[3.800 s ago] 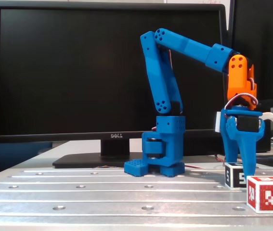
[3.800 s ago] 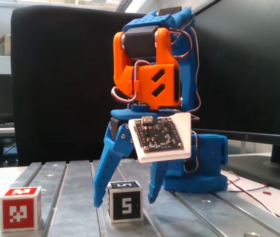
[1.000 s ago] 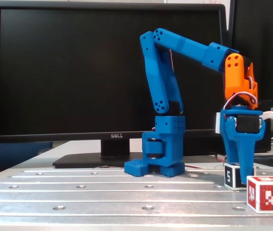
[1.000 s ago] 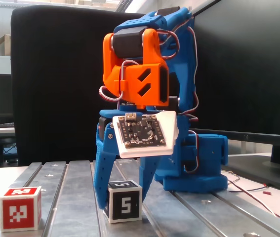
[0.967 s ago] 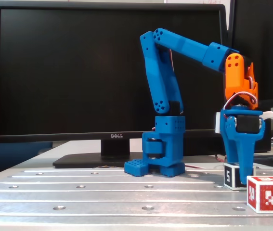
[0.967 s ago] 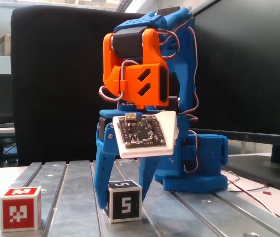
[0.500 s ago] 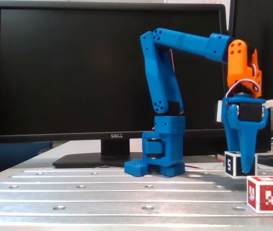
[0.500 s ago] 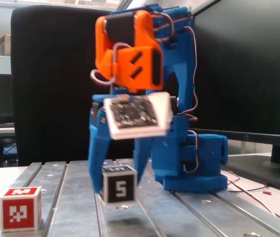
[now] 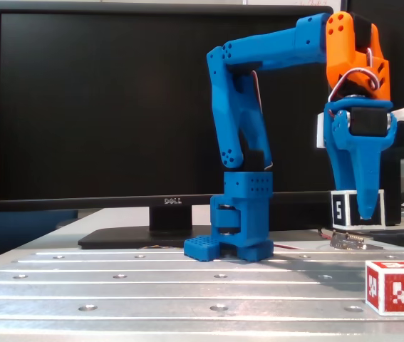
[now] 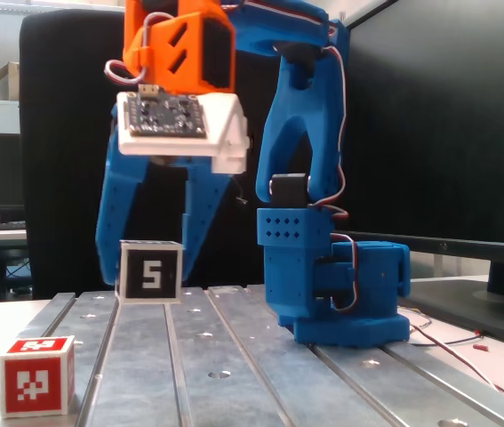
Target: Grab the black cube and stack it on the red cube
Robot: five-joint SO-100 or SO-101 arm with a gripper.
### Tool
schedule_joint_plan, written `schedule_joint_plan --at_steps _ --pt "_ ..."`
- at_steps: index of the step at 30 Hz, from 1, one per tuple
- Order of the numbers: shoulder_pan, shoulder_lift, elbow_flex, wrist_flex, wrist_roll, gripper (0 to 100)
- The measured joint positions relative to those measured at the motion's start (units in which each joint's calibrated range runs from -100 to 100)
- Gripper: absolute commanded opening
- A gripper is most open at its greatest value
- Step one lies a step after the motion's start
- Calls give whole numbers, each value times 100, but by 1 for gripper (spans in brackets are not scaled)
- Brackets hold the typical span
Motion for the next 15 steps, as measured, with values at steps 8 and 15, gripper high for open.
schedule_joint_plan --at_steps 8,15 --pt "170 998 -824 17 84 19" --pt "341 1658 -1730 52 100 19"
